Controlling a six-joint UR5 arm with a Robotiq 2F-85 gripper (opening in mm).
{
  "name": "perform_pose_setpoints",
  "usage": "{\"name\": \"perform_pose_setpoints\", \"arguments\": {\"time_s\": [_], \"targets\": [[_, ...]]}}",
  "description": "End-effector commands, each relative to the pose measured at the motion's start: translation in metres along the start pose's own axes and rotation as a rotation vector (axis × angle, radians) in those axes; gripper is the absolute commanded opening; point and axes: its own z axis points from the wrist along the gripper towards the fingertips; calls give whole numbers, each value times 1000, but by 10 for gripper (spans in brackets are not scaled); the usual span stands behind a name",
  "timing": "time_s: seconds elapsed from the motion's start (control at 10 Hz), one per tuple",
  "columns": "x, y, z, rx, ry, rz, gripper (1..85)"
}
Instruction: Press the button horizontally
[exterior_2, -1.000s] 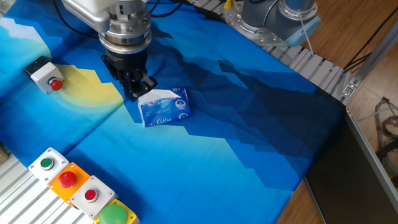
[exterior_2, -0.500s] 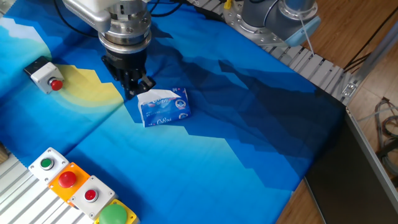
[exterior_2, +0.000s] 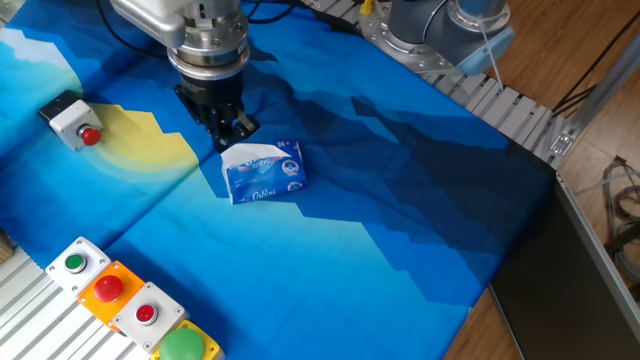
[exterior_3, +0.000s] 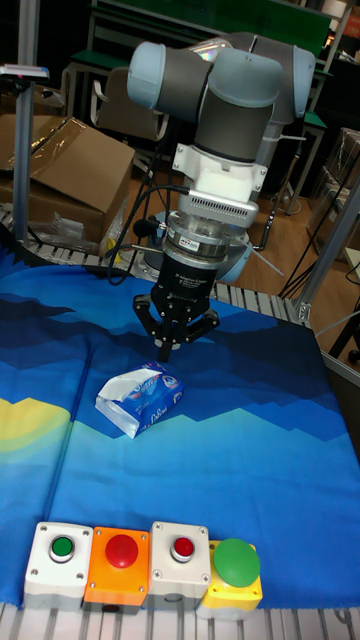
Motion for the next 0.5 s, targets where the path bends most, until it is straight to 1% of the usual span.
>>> {"name": "perform_pose_setpoints", "arguments": {"time_s": [0.0, 0.1, 0.4], "targets": [[9, 5, 5, -47, 1, 15, 10], [8, 2, 5, -33, 1, 7, 10], [7, 2, 7, -39, -5, 6, 10]]}}
